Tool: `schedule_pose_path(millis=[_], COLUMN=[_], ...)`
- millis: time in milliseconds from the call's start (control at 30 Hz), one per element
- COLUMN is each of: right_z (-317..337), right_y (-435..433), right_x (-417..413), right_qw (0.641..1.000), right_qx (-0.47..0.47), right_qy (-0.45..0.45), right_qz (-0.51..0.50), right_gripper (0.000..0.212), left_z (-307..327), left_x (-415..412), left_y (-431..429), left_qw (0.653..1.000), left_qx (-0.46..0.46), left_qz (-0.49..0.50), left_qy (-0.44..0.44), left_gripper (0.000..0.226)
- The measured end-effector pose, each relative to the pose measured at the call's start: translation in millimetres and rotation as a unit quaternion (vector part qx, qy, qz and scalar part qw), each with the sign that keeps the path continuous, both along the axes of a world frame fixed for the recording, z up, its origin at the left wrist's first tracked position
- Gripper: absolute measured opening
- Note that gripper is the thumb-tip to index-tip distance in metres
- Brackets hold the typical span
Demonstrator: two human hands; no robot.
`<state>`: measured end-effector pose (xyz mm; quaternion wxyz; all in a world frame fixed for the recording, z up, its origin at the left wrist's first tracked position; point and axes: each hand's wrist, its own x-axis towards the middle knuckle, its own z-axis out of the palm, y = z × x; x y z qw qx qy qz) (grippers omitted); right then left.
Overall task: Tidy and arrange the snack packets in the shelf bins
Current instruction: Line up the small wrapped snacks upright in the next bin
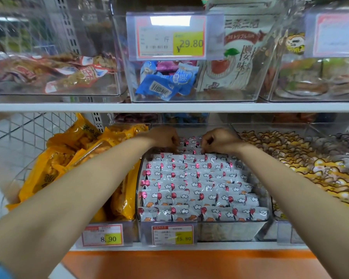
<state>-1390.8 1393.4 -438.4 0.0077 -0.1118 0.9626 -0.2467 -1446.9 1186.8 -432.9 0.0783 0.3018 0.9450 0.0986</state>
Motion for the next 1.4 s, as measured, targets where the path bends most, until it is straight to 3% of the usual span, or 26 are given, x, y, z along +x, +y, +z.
schedule_pose_path(millis=[133,267,433,533,600,700,833,967,1200,1267,1367,1400], right_z=[1,1,1,3,5,3,4,6,5,3,3,3], right_y=[0,0,2,4,10,17,20,21,20,20,19,19], right_x=[-1,-2,-1,-2,-5,-9,-9,-8,-8,-9,-10,-9], right_qw=[1.000,1.000,0.999,0.996,0.979,0.950,0.942,0.949,0.956,0.958,0.963,0.966], right_qx=[-0.019,-0.029,-0.036,-0.016,-0.047,-0.155,-0.221,-0.199,-0.196,-0.194,-0.188,-0.188], right_qy=[-0.008,-0.012,-0.018,0.081,0.178,0.234,0.192,0.183,0.162,0.153,0.138,0.130], right_qz=[0.002,0.002,-0.007,-0.044,-0.087,-0.137,-0.167,-0.164,-0.147,-0.145,-0.132,-0.122], right_gripper=[0.004,0.006,0.008,0.010,0.015,0.019,0.020,0.021,0.023,0.023,0.020,0.019], left_z=[-3,-11,-11,-8,-5,1,-1,-8,-13,-11,-5,-1], left_x=[8,8,5,0,-3,-8,-8,-9,-18,-20,-19,-19], left_y=[7,21,28,23,15,9,15,28,35,34,24,19], left_qw=[0.997,0.998,0.999,0.999,0.997,0.984,0.993,0.998,0.999,0.999,0.999,0.998], left_qx=[0.080,0.044,0.014,0.010,0.065,0.174,0.120,0.049,-0.001,-0.015,0.033,0.066], left_qz=[-0.016,-0.019,-0.018,-0.038,-0.029,0.029,0.003,-0.006,-0.015,-0.026,-0.023,-0.006], left_qy=[-0.009,0.034,0.028,-0.016,-0.035,0.036,0.012,0.034,0.032,0.020,-0.020,-0.012], left_gripper=[0.013,0.005,0.022,0.026,0.026,0.020,0.026,0.032,0.012,0.023,0.008,0.018])
